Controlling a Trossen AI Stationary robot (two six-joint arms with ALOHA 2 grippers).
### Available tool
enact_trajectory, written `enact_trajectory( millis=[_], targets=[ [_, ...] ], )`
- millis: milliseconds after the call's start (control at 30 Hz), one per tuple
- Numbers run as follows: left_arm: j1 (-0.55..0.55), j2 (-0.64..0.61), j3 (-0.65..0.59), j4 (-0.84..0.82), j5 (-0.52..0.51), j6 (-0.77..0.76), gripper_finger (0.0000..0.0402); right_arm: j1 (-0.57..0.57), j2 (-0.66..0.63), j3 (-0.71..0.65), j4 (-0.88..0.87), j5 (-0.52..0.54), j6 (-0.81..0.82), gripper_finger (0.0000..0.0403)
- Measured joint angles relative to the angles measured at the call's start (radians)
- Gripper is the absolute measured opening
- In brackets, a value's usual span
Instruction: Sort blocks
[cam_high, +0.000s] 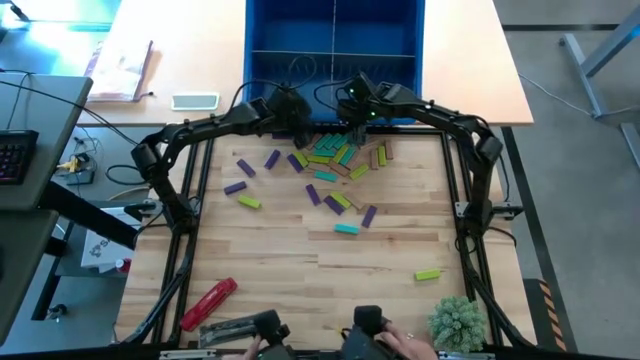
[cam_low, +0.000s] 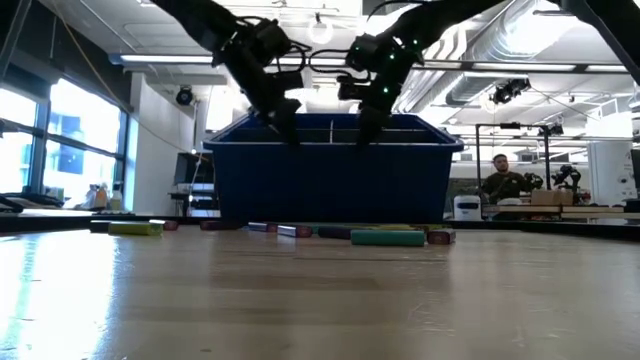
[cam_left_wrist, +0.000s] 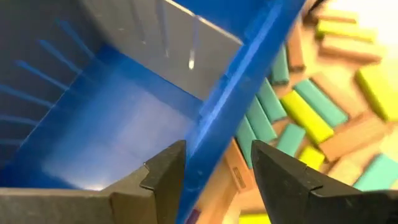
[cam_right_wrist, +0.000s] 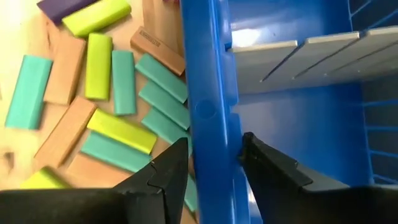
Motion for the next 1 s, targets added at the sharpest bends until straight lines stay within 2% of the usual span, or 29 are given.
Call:
enact_trajectory(
  millis=[167, 333, 633, 767, 900, 1000],
  targets=[
    [0.023, -0.004, -0.05, 0.054, 0.005, 0.09, 0.0164, 0.036, -0.05, -0.002, -0.049, 0.073, -0.001, 0.0158],
    [0.04, -0.007, -0.069, 0.052, 0.004, 0.092, 0.0164, 0.079, -0.119, -0.002, -0.16, 0.068, 0.041, 0.0161],
    [0.022, -0.006, -0.071, 0.036, -0.016, 0.138, 0.0164, 0.177, -0.219, 0.0, -0.373, 0.077, 0.288, 0.0161],
    [0.006, -0.005, -0.071, 0.032, -0.024, 0.197, 0.0164, 0.188, -0.236, -0.008, -0.406, 0.084, 0.371, 0.0161],
    [0.001, -0.003, -0.071, 0.009, -0.019, 0.219, 0.0164, 0.219, -0.283, -0.123, -0.342, 0.126, 0.411, 0.0161],
    [0.002, -0.003, -0.071, -0.005, -0.017, 0.23, 0.0164, 0.251, -0.342, -0.296, -0.179, 0.121, 0.432, 0.0161]
  ],
)
